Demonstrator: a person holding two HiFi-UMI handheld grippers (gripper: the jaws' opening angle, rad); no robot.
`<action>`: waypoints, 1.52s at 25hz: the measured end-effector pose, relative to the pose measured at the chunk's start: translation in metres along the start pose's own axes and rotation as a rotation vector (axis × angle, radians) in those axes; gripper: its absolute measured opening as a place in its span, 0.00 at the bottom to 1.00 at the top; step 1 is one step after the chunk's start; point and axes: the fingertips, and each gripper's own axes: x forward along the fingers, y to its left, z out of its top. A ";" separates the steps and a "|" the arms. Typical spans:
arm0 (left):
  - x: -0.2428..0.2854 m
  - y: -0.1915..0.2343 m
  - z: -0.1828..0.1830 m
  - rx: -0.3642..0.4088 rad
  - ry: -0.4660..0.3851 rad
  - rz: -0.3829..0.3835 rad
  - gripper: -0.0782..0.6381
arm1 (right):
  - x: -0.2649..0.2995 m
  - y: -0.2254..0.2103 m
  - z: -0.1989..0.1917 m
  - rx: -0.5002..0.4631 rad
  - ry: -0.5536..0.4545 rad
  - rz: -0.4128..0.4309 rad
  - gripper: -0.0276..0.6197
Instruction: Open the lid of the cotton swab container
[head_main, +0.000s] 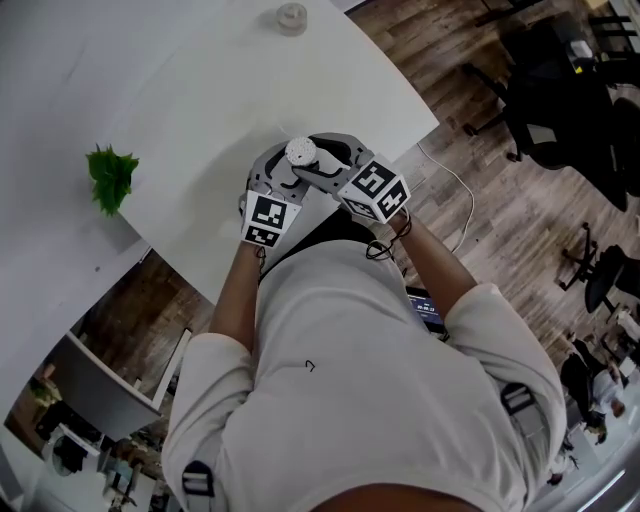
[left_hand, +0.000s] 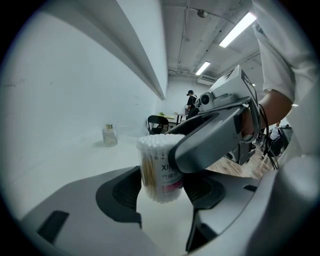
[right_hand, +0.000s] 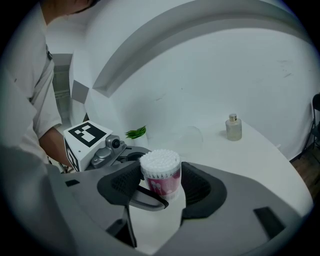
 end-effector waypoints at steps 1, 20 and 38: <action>0.000 -0.001 -0.001 -0.002 0.005 0.000 0.48 | 0.000 0.001 -0.001 -0.008 0.002 0.001 0.42; -0.063 0.035 -0.059 -0.287 0.089 0.257 0.20 | 0.029 -0.043 -0.011 -0.080 0.022 -0.122 0.40; -0.112 0.027 -0.096 -0.435 0.103 0.408 0.15 | 0.058 -0.029 -0.036 -0.118 0.095 -0.104 0.41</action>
